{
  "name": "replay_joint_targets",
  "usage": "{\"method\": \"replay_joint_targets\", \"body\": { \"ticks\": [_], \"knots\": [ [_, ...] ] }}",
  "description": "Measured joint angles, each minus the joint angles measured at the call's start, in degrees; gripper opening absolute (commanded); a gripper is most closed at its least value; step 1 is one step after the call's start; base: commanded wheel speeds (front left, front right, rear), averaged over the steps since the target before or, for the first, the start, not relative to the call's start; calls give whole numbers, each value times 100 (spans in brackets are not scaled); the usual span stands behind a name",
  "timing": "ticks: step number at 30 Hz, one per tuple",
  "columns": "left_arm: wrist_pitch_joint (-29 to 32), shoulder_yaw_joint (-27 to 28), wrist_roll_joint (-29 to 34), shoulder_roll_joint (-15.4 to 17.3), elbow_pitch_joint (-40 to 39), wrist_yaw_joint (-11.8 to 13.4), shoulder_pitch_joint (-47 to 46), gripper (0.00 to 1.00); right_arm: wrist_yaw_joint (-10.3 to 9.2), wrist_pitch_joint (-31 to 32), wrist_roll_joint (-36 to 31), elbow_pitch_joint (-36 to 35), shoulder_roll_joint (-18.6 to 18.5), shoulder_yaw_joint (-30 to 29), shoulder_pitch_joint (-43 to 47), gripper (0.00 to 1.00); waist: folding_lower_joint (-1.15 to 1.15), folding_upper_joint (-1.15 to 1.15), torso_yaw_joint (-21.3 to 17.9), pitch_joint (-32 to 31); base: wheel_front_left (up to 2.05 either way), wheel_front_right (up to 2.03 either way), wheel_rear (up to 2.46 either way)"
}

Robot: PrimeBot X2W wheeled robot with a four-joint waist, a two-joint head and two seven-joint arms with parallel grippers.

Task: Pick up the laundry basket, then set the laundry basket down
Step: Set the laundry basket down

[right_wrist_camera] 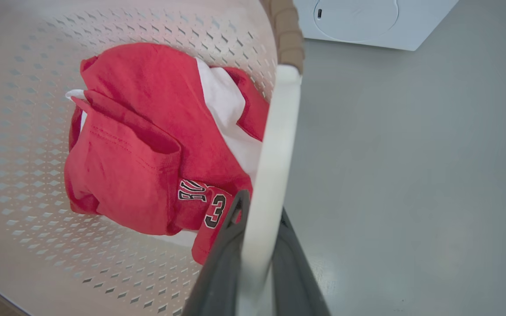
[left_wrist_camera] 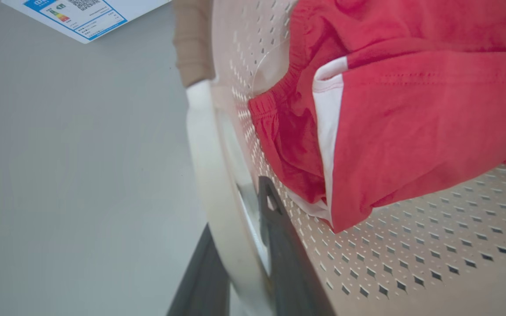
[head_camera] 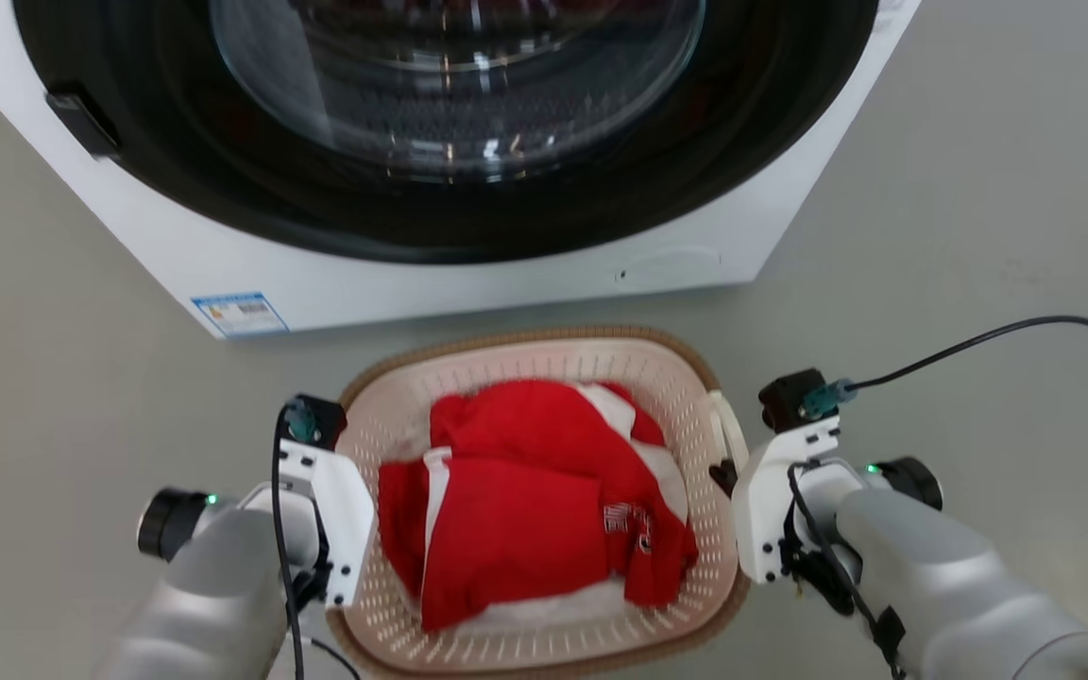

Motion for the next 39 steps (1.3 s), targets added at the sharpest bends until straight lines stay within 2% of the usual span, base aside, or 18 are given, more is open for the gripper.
{"method": "replay_joint_targets", "body": {
  "ticks": [12, 29, 39],
  "knots": [
    [-592, -14, 100, -3, 41, 149, -469, 0, 1, -699, -16, 26, -75, 12, -366, 0, 0, 0, 13, 809, 0, 0, 0],
    [-1182, 19, 104, -37, 99, 244, -1020, 0, 10, -1222, -52, 168, -155, 32, -1000, 0, 0, 0, 105, 1906, 0, 0, 0],
    [-1757, 30, 154, -38, 114, 352, -1358, 0, 10, -1519, -49, 296, -161, 32, -1274, 0, 0, 0, 138, 2464, 0, 0, 0]
  ]
}}
